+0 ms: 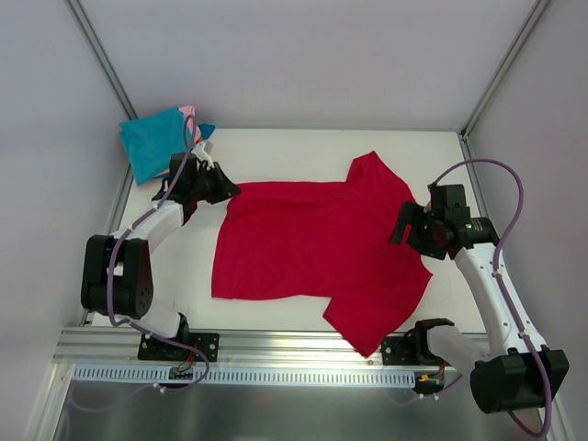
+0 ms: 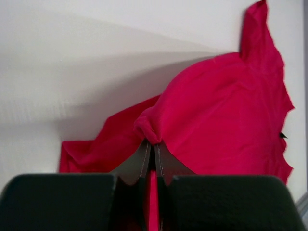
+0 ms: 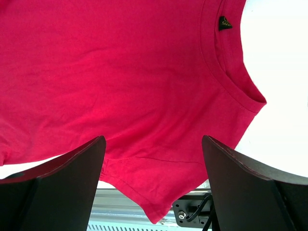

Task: Fold and stack the t-shirts
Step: Flatten out the tshirt

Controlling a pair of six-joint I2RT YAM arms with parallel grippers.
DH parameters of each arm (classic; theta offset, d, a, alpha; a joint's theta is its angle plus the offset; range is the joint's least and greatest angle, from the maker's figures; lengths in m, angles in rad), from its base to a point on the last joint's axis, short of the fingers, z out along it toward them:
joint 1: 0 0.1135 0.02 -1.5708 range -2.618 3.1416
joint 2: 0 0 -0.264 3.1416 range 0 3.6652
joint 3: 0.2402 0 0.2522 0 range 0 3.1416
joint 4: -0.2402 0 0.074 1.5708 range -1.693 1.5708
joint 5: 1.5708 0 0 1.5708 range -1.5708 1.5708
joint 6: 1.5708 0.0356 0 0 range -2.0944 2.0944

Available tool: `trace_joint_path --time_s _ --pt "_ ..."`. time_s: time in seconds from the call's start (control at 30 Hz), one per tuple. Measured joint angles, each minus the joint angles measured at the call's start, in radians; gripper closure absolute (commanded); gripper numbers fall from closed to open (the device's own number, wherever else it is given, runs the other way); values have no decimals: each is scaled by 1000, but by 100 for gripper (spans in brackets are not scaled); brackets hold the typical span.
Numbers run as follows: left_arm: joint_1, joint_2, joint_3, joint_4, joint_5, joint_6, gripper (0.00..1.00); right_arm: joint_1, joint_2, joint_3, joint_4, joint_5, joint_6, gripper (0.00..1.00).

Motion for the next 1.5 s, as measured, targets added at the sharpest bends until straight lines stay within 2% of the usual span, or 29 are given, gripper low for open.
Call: trace_joint_path --time_s 0.13,0.17,0.23,0.27,0.3,0.33,0.37,0.53,0.7,0.87,1.0,1.23,1.5 --pt "-15 -93 -22 -50 41 -8 100 0 6 -2 13 -8 4 14" --pt "-23 -109 -39 -60 47 -14 95 0 6 -2 16 -10 5 14" --pt "-49 -144 -89 -88 61 -23 70 0 6 -2 18 -13 5 14" --pt "-63 -155 -113 -109 69 -29 36 0 6 -2 18 -14 5 14" --pt "-79 -163 -133 -130 75 -30 25 0 6 -2 18 -14 5 14" --pt "-93 -168 -153 -151 84 -40 18 0 6 -2 18 -14 4 14" --pt "-109 -172 -171 -169 97 -47 1 0 6 -2 18 -14 4 14" --pt "-171 -256 -290 -226 94 -76 1 0 1 1 16 -14 0 14" --pt "-181 -463 -360 -222 -40 -108 1 0 -7 9 10 -15 0 14" --pt "-181 -518 -360 -156 -166 -140 1 0 -22 13 2 -12 -3 14" --pt "-180 -491 -358 -125 -200 -171 1 0 -28 13 -10 -11 -3 14" --pt "-183 -288 -316 -98 -177 -227 2 0 -29 24 -20 -8 -4 14" --pt "-229 -182 -253 -95 -166 -249 3 0 -30 24 -21 -1 -8 14"
